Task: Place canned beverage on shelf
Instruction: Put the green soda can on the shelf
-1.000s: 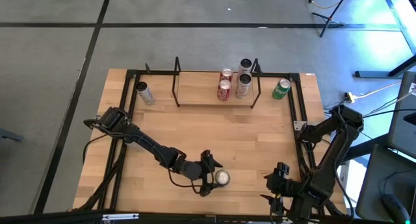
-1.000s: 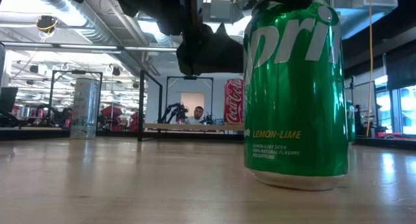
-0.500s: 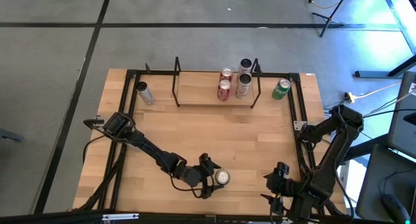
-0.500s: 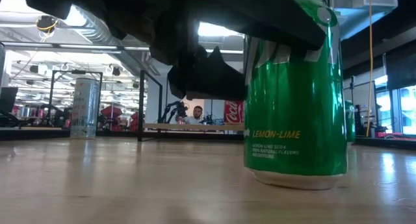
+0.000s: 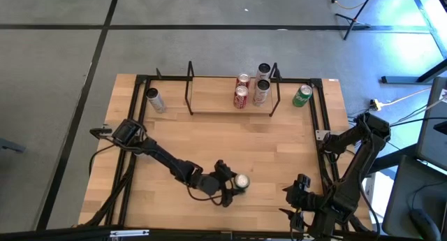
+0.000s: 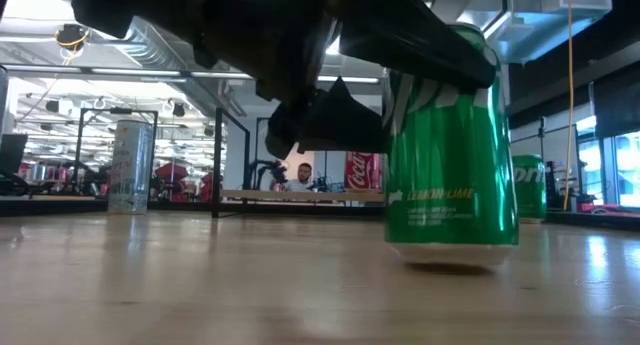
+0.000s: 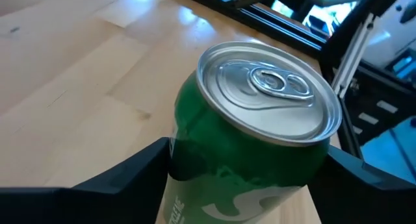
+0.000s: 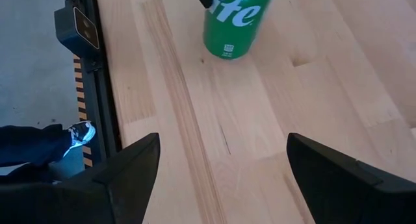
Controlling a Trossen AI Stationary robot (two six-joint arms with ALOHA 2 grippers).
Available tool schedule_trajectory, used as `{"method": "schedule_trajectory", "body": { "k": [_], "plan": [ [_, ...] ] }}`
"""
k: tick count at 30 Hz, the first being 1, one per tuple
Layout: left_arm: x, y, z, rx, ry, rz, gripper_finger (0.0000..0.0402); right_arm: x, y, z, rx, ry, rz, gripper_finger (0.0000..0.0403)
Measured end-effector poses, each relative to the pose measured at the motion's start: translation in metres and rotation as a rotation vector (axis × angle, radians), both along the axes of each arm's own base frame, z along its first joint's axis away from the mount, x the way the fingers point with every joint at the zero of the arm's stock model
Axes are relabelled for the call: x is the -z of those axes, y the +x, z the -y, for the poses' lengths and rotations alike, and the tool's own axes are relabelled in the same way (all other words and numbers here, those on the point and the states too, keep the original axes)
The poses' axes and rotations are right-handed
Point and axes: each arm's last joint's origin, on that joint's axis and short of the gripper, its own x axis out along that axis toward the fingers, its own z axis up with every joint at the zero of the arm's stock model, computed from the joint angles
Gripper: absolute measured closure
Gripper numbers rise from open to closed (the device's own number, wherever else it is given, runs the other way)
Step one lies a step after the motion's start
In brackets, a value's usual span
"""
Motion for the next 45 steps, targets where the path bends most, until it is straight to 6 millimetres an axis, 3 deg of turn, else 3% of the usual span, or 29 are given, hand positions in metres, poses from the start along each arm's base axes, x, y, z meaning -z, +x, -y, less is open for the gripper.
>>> {"method": "schedule_trajectory", "body": {
  "k": [5,12,19,25,34,40,45],
  "plan": [
    [-0.011,0.000,-0.006,-0.014,-0.046,0.012,0.0128,0.000,0.000,0.000,0.000,0.003,0.002,0.0081],
    [-0.078,-0.013,-0.029,-0.027,-0.037,0.060,0.0128,-0.001,0.016,0.012,0.065,-0.004,0.006,0.0081],
    [-0.146,-0.049,-0.091,-0.102,0.059,0.000,0.0127,-0.014,0.038,0.052,0.129,-0.085,-0.020,0.0081],
    [-0.178,-0.077,-0.163,-0.169,0.126,-0.063,0.0127,-0.033,0.053,0.101,0.188,-0.150,-0.044,0.0081],
    [-0.181,-0.095,-0.267,-0.117,0.158,-0.093,0.0127,-0.053,0.066,0.168,0.287,-0.191,-0.060,0.0081],
    [-0.167,-0.099,-0.316,-0.084,0.187,-0.108,0.0127,-0.054,0.073,0.188,0.356,-0.181,-0.062,0.0081],
    [-0.141,-0.093,-0.346,-0.074,0.171,-0.147,0.0127,-0.054,0.076,0.197,0.357,-0.189,-0.075,0.0081]
  ]
}}
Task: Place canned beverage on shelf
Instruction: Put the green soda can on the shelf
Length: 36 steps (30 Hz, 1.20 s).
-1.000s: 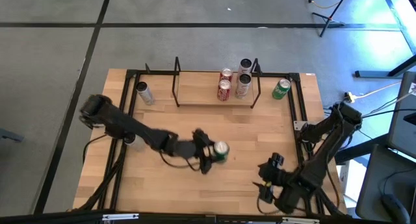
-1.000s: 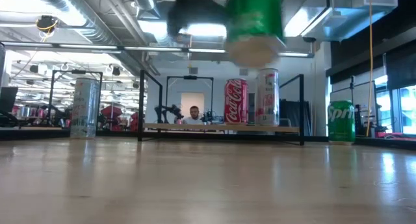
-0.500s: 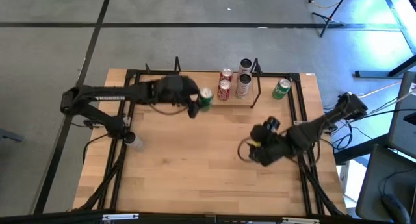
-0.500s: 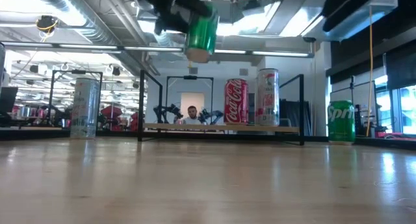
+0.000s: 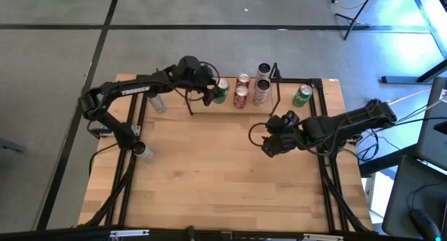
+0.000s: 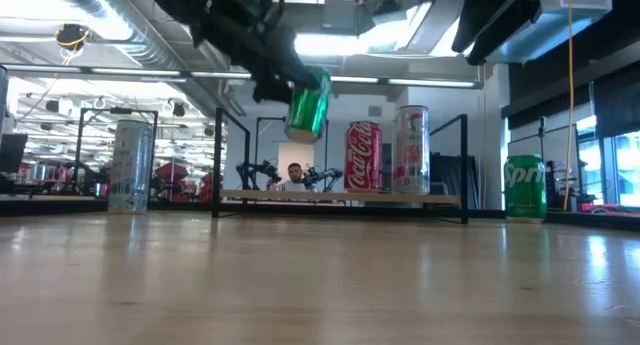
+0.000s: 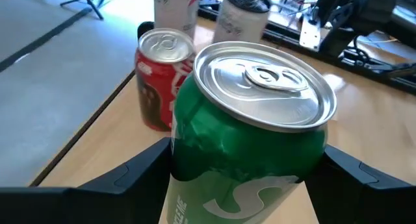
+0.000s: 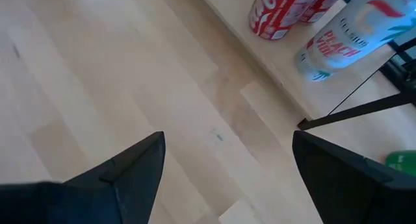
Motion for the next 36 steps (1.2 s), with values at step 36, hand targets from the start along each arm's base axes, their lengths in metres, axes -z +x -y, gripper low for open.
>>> {"method": "schedule_trajectory", "body": {
  "k": [36],
  "plan": [
    [0.087,0.019,-0.076,0.076,0.051,0.022,0.0127,0.000,0.005,0.018,-0.026,-0.035,-0.044,0.0081]
  ]
}}
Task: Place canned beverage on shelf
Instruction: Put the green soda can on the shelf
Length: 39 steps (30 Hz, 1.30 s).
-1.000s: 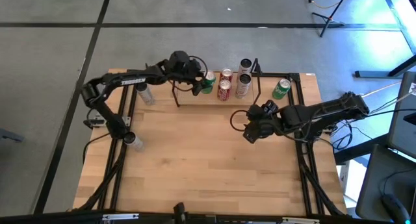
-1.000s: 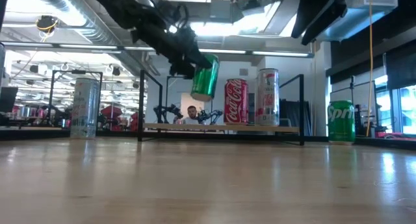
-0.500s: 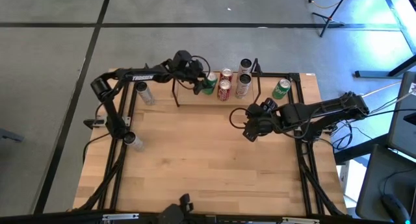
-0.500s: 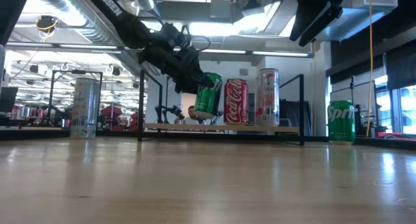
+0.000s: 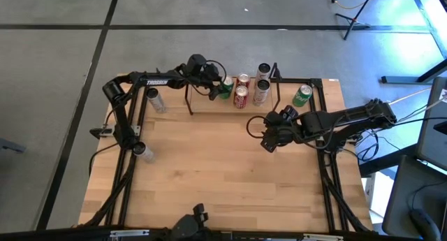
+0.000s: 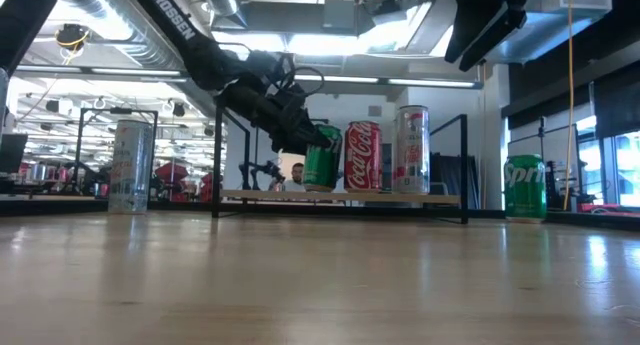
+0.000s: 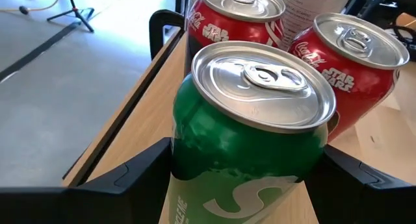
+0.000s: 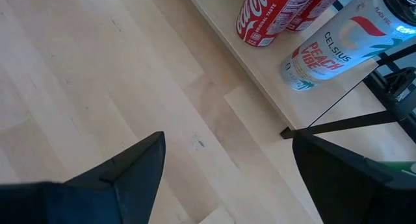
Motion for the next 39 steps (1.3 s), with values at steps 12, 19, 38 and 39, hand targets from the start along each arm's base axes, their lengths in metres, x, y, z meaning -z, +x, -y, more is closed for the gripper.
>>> {"method": "schedule_trajectory", "body": {
  "k": [12,19,38,39],
  "plan": [
    [-0.002,0.005,0.007,-0.042,-0.003,-0.008,0.0127,0.000,0.000,0.000,0.001,-0.002,0.001,0.0081],
    [-0.004,0.007,0.010,-0.048,0.027,-0.022,0.0126,0.000,0.000,0.000,0.001,-0.002,0.002,0.0081],
    [-0.002,0.010,0.017,-0.041,0.044,-0.060,0.0072,0.000,0.000,0.000,-0.002,0.005,0.000,0.0081],
    [-0.002,0.010,0.017,-0.044,0.048,-0.063,0.0062,0.000,0.000,0.000,-0.002,0.005,0.000,0.0081]
  ]
}}
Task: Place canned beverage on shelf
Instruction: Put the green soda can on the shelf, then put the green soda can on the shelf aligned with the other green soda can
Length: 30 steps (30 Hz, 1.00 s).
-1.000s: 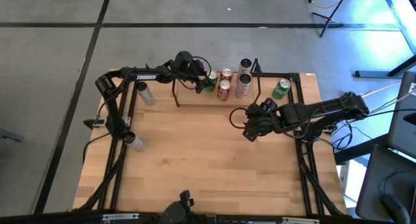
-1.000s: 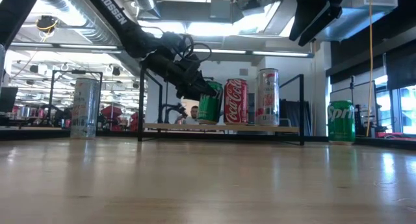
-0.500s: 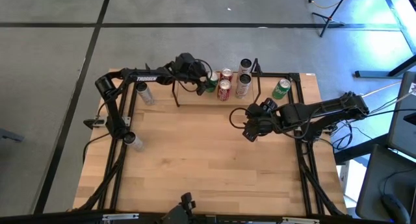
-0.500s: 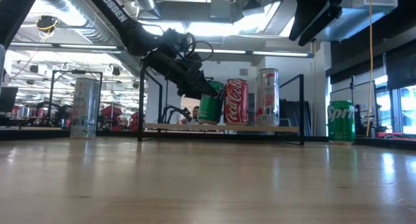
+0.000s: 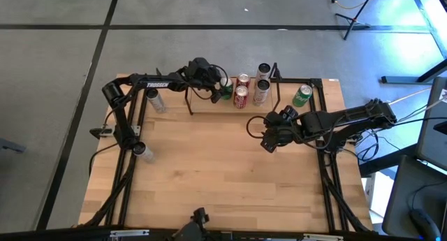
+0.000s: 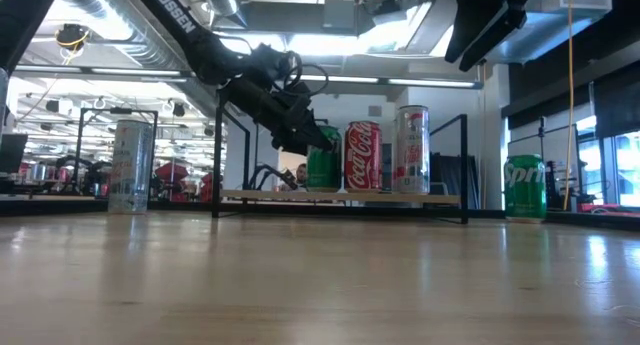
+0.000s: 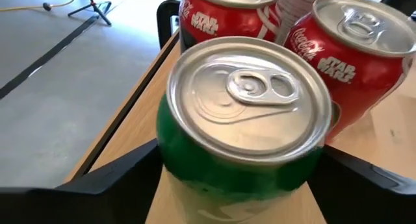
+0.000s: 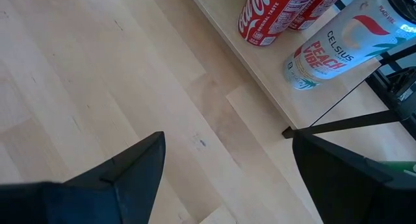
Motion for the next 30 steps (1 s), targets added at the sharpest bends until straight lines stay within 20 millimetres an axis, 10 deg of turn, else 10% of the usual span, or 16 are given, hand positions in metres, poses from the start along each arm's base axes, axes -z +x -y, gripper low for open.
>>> {"method": "schedule_trajectory", "body": {
  "k": [6,14,22,30],
  "plan": [
    [-0.015,-0.004,0.002,-0.020,0.033,0.027,0.0040,0.000,0.000,0.000,-0.001,0.002,-0.002,0.0081],
    [-0.083,-0.028,0.018,-0.047,0.138,0.154,0.0039,-0.003,-0.002,0.007,0.023,-0.007,-0.036,0.0081],
    [-0.139,-0.061,0.050,-0.067,0.094,0.259,0.0038,-0.019,-0.024,0.065,0.312,-0.069,-0.187,0.0081],
    [-0.151,-0.076,0.078,-0.024,0.055,0.210,0.0038,-0.009,-0.050,0.126,0.570,-0.027,-0.299,0.0081]
  ]
}}
